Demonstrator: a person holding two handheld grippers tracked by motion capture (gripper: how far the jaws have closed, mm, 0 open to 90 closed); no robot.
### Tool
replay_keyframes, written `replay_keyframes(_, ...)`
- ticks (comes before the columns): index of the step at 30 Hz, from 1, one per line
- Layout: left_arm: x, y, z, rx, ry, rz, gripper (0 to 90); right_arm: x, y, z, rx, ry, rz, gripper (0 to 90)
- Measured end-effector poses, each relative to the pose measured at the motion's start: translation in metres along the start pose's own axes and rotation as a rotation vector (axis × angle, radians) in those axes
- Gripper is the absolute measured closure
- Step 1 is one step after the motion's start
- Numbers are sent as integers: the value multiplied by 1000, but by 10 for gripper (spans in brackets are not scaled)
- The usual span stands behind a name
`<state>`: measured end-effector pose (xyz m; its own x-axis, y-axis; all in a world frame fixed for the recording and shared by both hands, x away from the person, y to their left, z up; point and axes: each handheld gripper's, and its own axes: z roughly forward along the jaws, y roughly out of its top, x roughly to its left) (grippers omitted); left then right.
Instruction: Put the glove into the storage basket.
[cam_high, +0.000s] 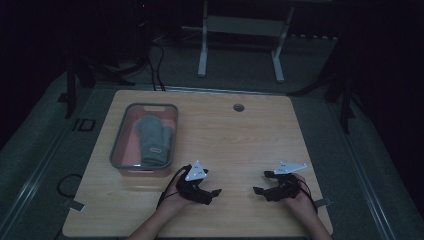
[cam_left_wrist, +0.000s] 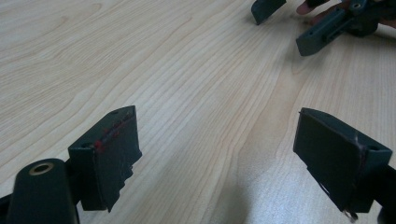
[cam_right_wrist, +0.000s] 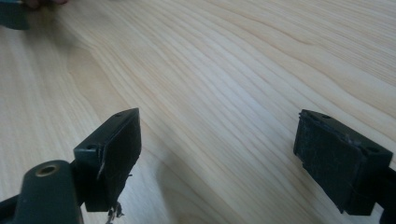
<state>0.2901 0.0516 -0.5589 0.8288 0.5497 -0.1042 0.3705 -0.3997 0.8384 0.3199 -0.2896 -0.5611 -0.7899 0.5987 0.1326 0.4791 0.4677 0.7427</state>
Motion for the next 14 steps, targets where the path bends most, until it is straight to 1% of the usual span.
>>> replay_keyframes(4,0,0,0,-4,0,-1,149,-3,-4,-5,-11,-12,5,150)
replay_keyframes(6,0,-1,-1,-9,3,-5,150,-6,-8,-9,-14,-26,11,150)
replay_keyframes(14,1,-2,-1,-15,5,-12,149,-8,-9,-11,-24,-29,16,150)
